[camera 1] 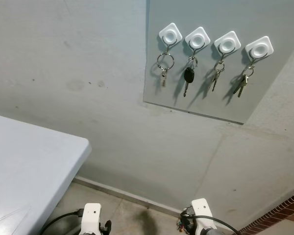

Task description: Hang keys on a hook

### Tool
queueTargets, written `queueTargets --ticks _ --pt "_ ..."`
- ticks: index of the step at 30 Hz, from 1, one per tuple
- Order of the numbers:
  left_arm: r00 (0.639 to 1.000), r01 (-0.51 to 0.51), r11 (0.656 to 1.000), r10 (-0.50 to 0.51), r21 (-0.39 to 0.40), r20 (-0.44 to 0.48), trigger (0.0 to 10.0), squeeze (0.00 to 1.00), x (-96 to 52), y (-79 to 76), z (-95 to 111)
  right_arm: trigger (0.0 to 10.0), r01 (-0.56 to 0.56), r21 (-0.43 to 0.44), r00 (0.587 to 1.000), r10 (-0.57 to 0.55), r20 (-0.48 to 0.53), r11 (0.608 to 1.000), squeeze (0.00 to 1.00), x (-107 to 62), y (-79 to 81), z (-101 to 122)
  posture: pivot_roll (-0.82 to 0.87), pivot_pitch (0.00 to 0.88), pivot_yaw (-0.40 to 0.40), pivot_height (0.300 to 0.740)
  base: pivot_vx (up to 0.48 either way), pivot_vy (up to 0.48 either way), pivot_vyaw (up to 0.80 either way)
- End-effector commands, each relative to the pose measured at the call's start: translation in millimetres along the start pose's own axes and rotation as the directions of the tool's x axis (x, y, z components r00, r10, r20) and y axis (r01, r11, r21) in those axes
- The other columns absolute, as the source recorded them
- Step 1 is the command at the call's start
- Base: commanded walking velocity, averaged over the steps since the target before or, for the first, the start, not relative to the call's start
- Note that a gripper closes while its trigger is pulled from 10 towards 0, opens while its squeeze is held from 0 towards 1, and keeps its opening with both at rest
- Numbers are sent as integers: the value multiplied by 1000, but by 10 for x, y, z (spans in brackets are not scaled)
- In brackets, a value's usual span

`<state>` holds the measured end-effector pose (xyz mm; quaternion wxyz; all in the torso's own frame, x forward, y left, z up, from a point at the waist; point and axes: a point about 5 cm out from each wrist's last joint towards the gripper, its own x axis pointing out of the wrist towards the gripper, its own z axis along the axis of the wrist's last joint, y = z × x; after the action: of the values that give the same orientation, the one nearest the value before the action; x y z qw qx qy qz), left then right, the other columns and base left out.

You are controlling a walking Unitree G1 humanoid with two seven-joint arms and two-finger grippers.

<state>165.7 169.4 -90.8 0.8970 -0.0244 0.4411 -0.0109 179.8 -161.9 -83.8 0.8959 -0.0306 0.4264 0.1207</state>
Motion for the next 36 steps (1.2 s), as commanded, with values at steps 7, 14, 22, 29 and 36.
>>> queueTargets --ticks 7,14,22,29,36 --pt "999 0 999 3 48 -42 10000 0 -24 50 -86 10000 51 79 996 -45 -76 996 0 -49 -53 -181 -154 0 15 740 0 0 -258" --pt "999 4 999 -2 46 -47 10000 0 -25 20 -108 10000 35 54 996 -31 -83 998 0 -42 -24 -182 -150 0 8 740 0 0 -704" --pt "999 12 999 -10 38 -49 10000 0 -28 20 -116 10000 24 29 996 -21 -88 999 0 -35 -3 -177 -153 0 7 740 0 -89 -90" --pt "999 17 999 -15 41 -52 10000 0 -28 14 -120 10000 29 32 996 -26 -90 999 0 -40 -15 -184 -148 0 2 740 0 -467 0" --pt "998 21 999 -18 40 -56 10000 0 -32 6 -136 10000 28 22 995 -26 -91 999 0 -41 -19 -186 -145 0 -2 740 0 -480 0"
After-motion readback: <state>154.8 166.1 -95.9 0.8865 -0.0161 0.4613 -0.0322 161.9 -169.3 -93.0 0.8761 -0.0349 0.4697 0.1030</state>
